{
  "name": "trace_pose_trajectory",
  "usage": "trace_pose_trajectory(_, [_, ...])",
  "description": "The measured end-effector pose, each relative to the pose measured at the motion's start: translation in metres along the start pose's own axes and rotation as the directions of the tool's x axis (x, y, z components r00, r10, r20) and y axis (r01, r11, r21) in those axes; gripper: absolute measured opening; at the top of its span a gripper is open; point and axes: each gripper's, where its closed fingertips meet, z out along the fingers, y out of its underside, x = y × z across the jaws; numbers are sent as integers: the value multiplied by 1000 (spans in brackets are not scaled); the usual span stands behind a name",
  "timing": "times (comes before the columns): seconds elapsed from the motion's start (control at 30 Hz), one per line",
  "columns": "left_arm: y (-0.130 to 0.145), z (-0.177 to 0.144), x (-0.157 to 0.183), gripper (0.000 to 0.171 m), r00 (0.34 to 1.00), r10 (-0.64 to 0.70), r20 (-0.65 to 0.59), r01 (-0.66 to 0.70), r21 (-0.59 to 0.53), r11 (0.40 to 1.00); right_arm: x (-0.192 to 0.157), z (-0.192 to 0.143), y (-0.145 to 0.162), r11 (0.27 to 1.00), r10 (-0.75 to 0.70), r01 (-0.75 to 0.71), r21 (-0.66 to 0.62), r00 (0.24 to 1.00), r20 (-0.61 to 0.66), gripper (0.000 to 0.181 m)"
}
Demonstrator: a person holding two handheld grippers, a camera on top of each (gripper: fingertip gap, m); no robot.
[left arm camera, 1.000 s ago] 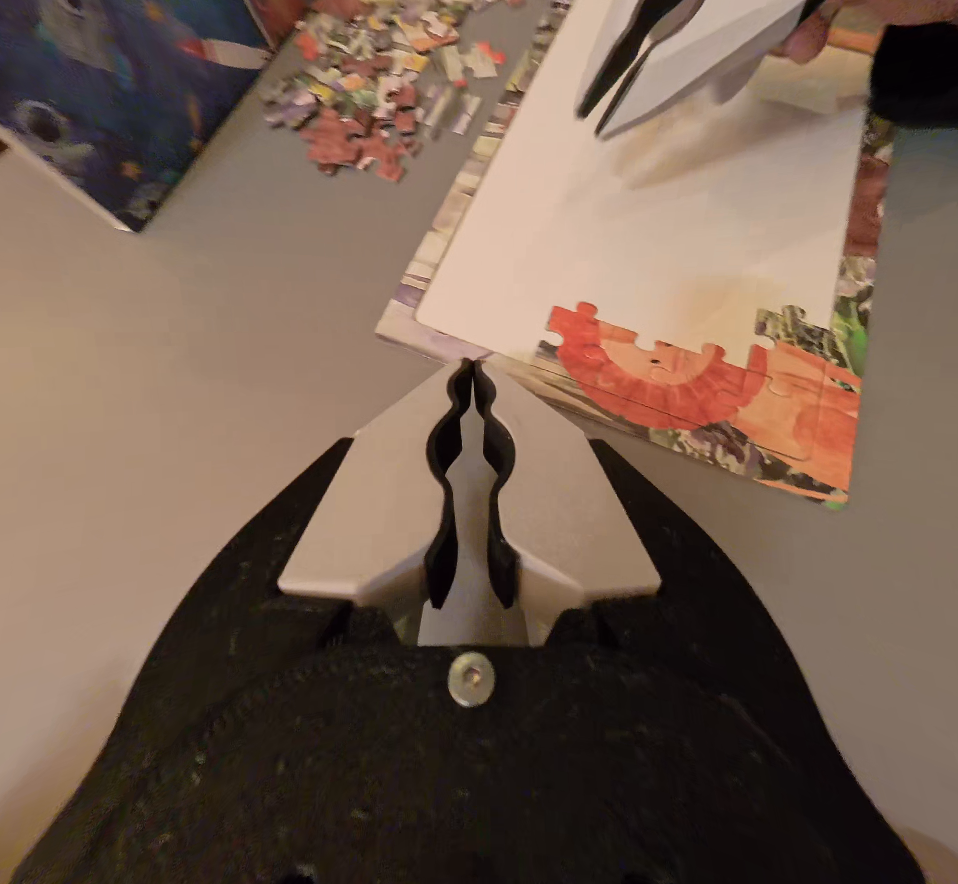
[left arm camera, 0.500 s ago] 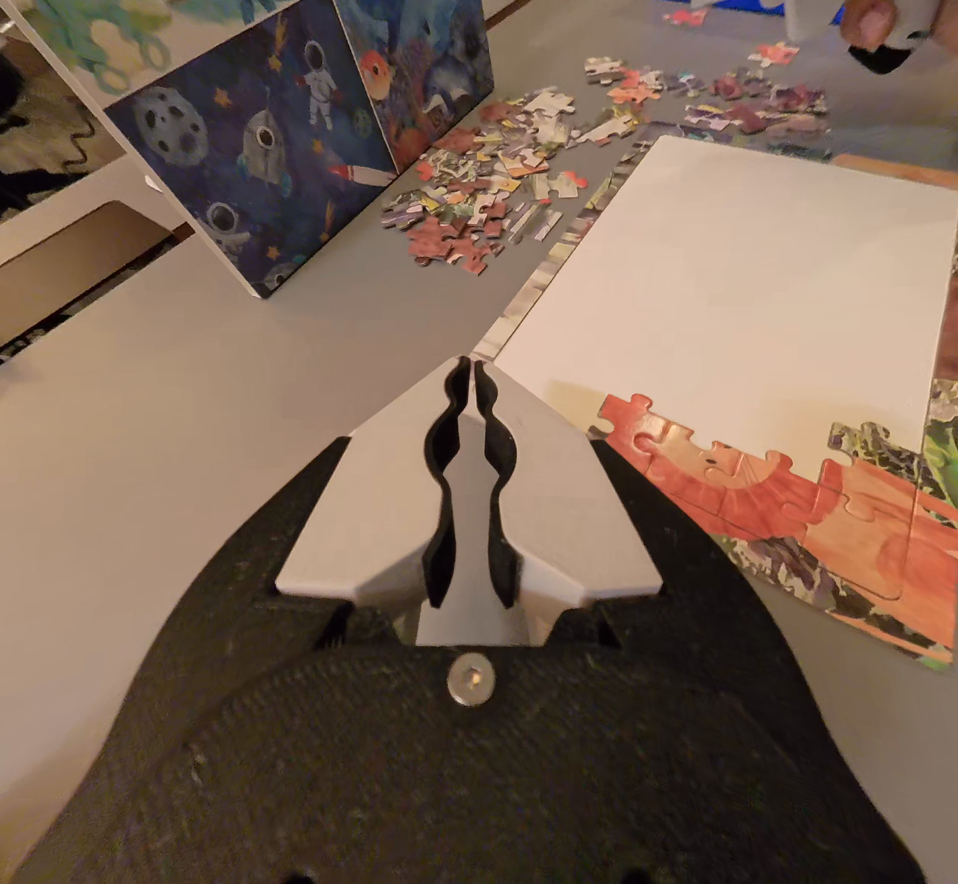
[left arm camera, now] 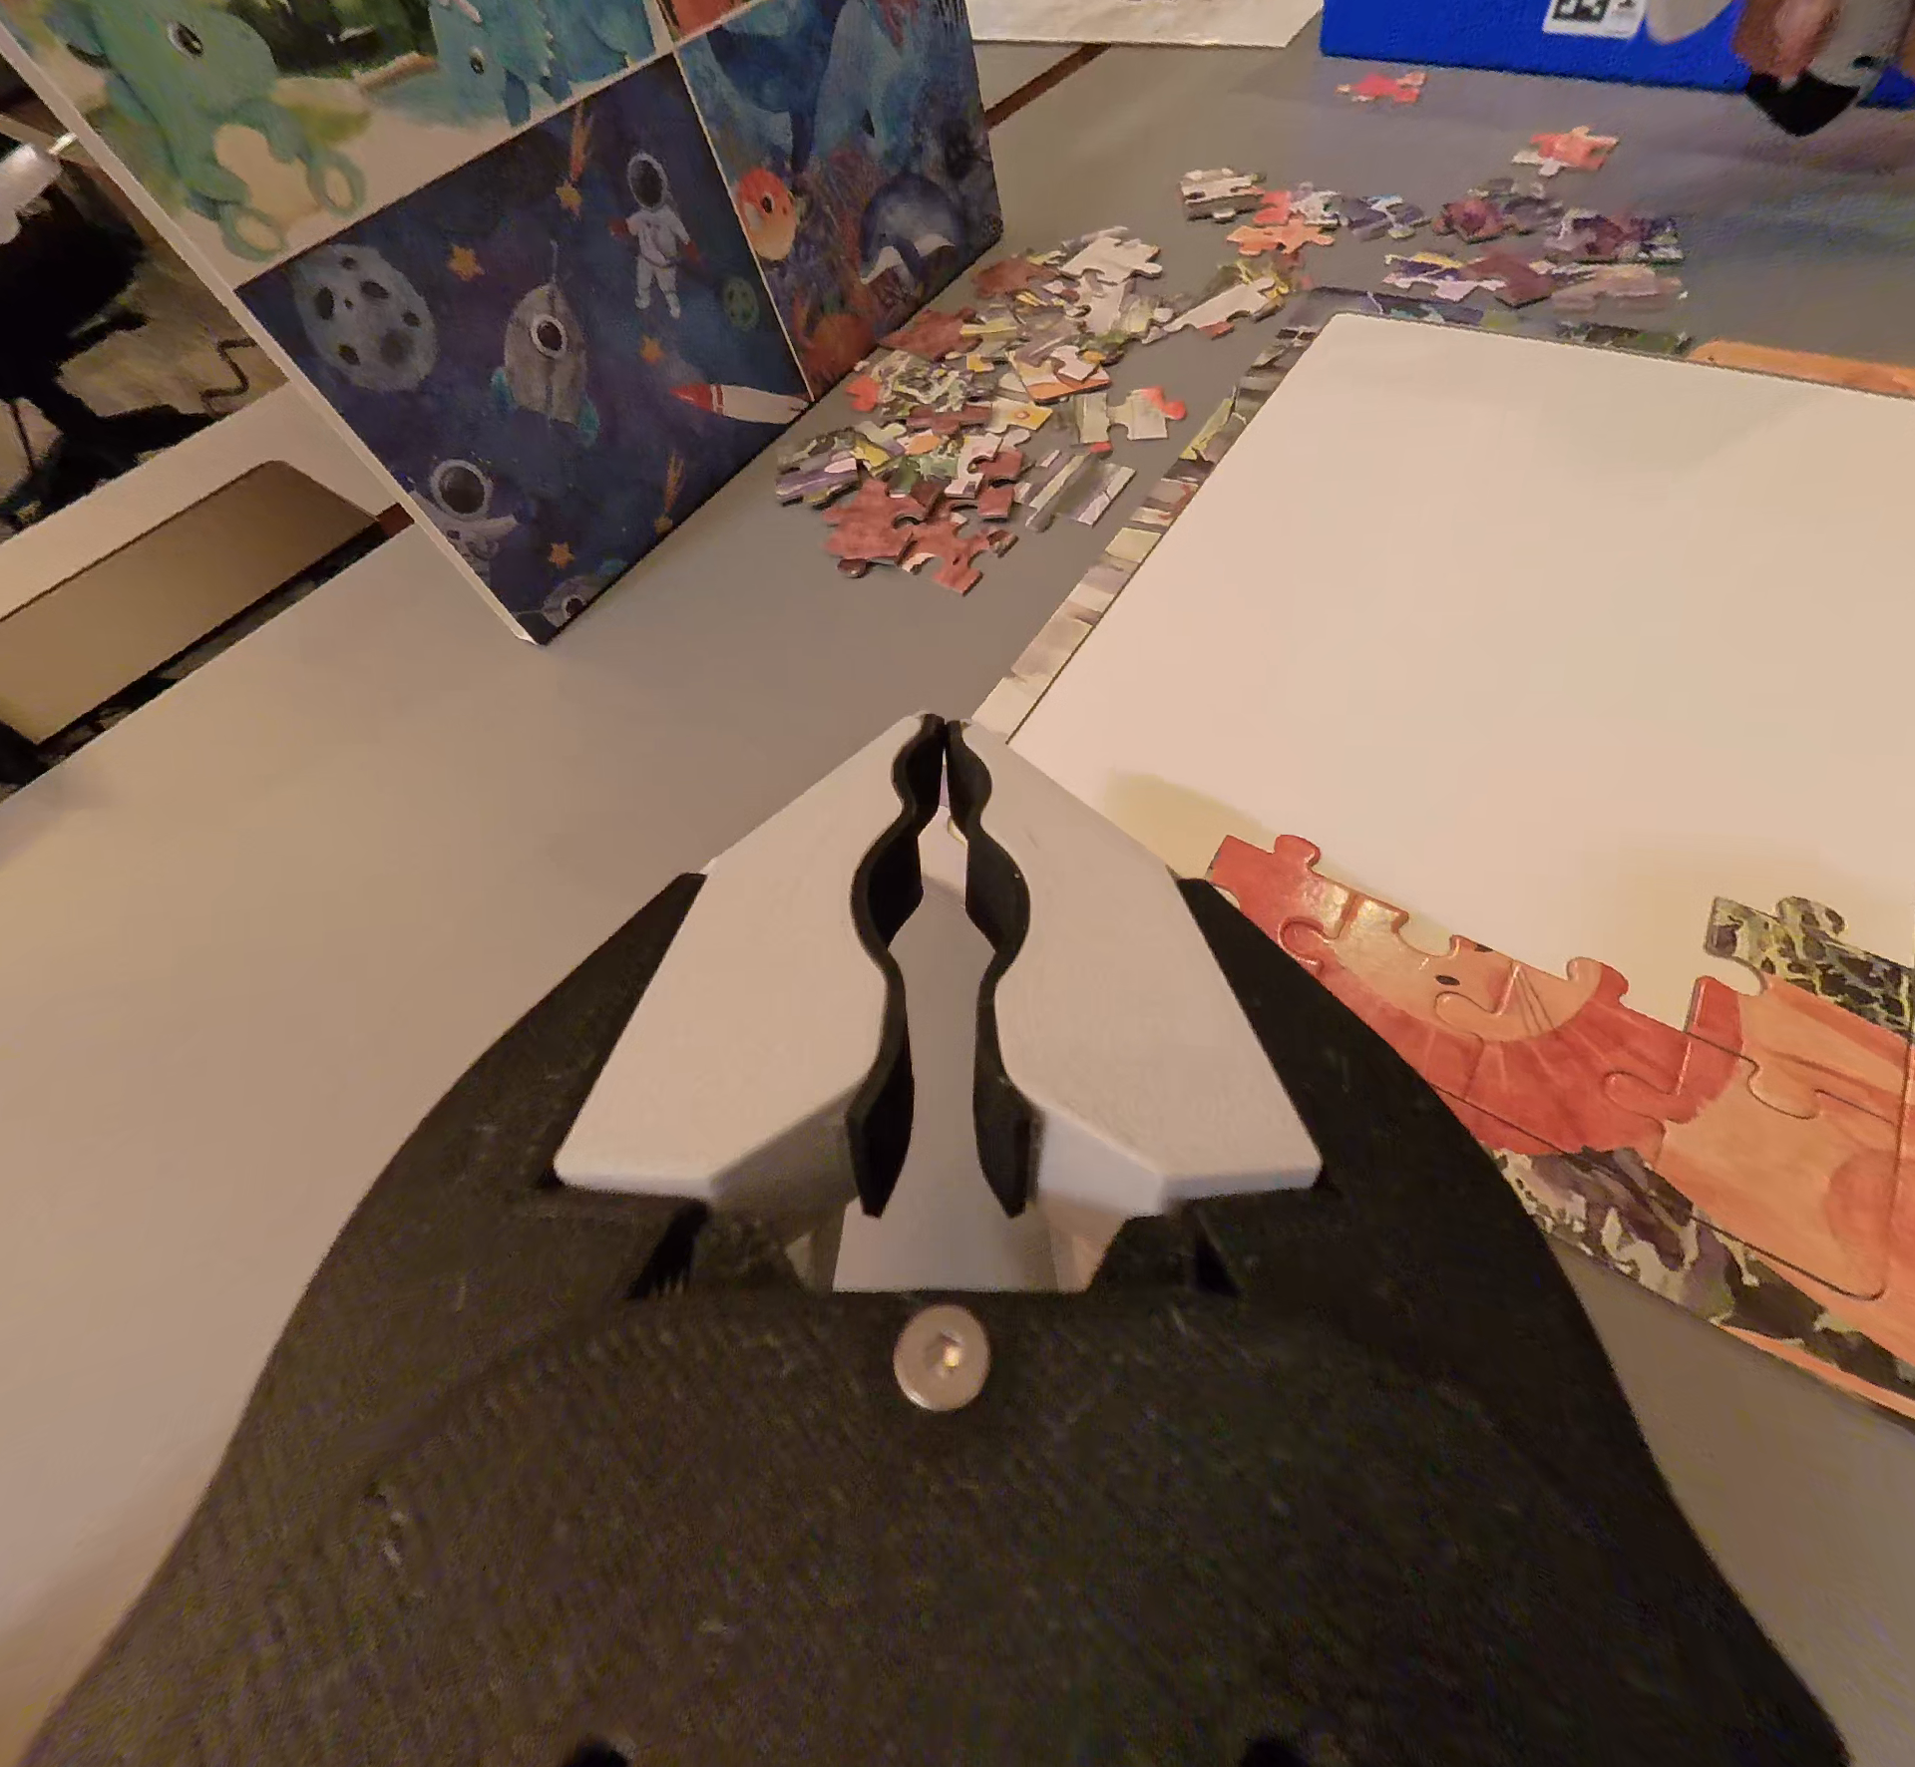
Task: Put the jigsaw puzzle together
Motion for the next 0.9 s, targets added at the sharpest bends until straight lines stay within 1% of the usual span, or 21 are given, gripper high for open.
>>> trace_pose_trajectory(0.1, [5,1,1,0,1000,7,-7,-7,-34,999,-2,-5,-8,988,135,-139,64,988,72,19])
trace_pose_trajectory(0.17, [8,1,2,0,1000,18,-11,-18,-51,999,-3,-5,-9,981,170,-178,77,980,99,19])
trace_pose_trajectory(0.3, [13,2,5,0,999,16,-34,-19,-83,996,-1,-1,-1,987,150,-154,51,986,68,18])
trace_pose_trajectory(0.43, [13,1,5,0,999,-2,-51,-3,-79,997,-2,1,2,989,138,-140,44,989,58,17])
trace_pose_trajectory(0.57, [13,-1,5,0,998,-23,-64,18,-77,997,-2,0,-3,986,149,-152,68,987,52,16])
trace_pose_trajectory(0.77, [15,1,7,0,997,-20,-72,13,-90,996,10,-6,-6,985,150,-148,84,989,-14,16])
trace_pose_trajectory(0.9, [17,2,8,0,998,-7,-68,0,-104,995,14,-9,-8,978,184,-183,104,983,-7,16])
